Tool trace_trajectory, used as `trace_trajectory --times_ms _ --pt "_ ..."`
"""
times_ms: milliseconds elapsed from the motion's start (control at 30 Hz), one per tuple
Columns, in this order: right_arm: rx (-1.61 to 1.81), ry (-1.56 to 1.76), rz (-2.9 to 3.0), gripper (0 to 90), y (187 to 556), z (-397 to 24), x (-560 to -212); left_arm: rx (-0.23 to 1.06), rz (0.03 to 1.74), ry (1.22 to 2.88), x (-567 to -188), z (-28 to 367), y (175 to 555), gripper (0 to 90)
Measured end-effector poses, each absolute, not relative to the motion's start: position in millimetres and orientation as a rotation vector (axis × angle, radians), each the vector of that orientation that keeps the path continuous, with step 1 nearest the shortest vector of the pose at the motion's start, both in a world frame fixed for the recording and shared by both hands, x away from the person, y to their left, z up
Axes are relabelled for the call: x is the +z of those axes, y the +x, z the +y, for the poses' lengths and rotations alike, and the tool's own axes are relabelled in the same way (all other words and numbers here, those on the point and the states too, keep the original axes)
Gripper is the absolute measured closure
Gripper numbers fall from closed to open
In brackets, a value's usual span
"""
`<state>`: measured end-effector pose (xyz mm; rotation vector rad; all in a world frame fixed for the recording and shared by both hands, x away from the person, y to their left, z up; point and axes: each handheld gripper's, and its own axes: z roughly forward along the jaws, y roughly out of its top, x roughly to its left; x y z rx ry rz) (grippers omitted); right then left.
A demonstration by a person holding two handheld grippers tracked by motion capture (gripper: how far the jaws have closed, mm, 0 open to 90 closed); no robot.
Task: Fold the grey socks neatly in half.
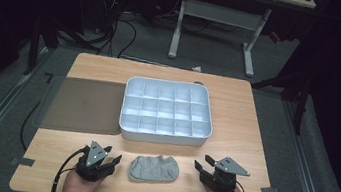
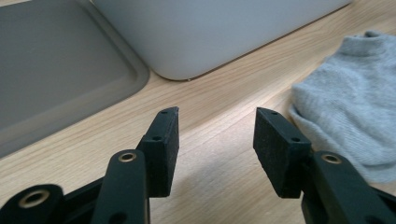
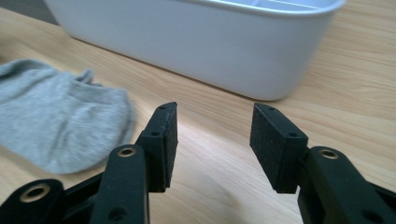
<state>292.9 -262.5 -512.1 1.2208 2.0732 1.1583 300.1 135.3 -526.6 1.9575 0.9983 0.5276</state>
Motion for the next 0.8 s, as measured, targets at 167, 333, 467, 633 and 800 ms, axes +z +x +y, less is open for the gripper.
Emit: trace_trajectory --times_ms 167,333,467,633,800 --pt "1.194 1.181 2.128 51.2 292.1 -245.5 -510.8 0.511 0.987 1.950 -525.2 129.6 296.1 50.9" --pt "1.208 1.155 2.192 52.8 289.5 -227.3 -512.0 0.473 0.927 1.952 -522.1 113.8 288.4 50.4" --pt "1.199 1.152 2.245 56.0 287.6 -215.5 -515.5 0.455 0.857 1.978 -522.4 99.3 282.0 49.0" --pt "1.192 1.185 2.295 55.9 290.5 -208.7 -520.1 0.488 0.800 2.027 -524.3 86.0 276.8 54.6" --pt "1.167 1.211 2.309 56.1 297.7 -202.4 -524.3 0.504 0.793 2.068 -528.4 80.5 277.3 59.7"
